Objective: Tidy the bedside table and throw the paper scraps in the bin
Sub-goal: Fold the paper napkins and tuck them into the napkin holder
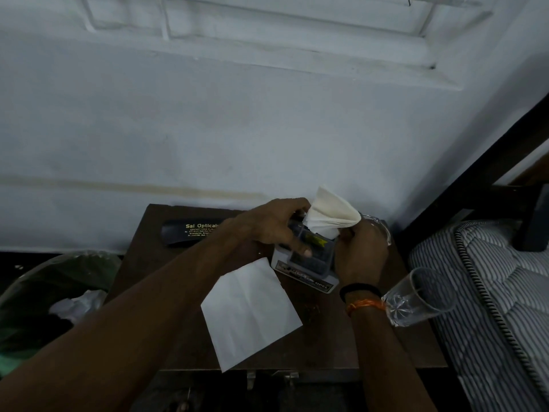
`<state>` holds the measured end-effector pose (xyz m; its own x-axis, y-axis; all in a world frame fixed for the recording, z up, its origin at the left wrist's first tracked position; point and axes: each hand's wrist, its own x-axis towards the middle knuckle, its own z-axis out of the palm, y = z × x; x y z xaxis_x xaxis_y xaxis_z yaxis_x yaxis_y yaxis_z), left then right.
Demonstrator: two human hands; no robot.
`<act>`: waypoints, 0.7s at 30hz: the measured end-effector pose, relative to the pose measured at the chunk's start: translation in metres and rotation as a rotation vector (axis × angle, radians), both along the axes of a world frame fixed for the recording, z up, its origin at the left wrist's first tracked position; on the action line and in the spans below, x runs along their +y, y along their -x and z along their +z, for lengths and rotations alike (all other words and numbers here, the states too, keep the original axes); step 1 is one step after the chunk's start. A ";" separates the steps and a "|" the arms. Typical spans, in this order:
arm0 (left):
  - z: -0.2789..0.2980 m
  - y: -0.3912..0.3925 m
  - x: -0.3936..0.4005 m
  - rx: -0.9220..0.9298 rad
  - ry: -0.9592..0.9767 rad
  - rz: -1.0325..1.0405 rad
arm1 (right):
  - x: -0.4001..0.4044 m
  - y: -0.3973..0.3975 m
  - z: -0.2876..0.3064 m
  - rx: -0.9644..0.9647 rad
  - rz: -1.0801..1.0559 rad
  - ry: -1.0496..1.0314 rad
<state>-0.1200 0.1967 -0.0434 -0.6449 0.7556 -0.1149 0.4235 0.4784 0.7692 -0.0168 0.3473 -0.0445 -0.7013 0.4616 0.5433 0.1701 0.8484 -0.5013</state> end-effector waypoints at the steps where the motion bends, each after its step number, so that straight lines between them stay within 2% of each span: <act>1: -0.001 0.001 0.001 0.038 -0.009 0.041 | 0.000 0.000 0.000 0.005 -0.003 0.003; 4: -0.003 0.006 0.008 0.217 -0.005 0.143 | 0.001 0.001 -0.002 -0.036 -0.009 0.087; 11: -0.004 0.007 0.025 0.373 -0.065 0.271 | 0.007 0.001 -0.001 -0.120 0.005 0.214; 17: -0.004 0.001 0.030 0.382 -0.082 0.281 | 0.005 0.000 -0.001 -0.145 -0.019 0.148; 21: -0.002 0.004 0.031 0.315 0.001 0.215 | 0.006 0.002 -0.005 -0.192 -0.009 0.172</act>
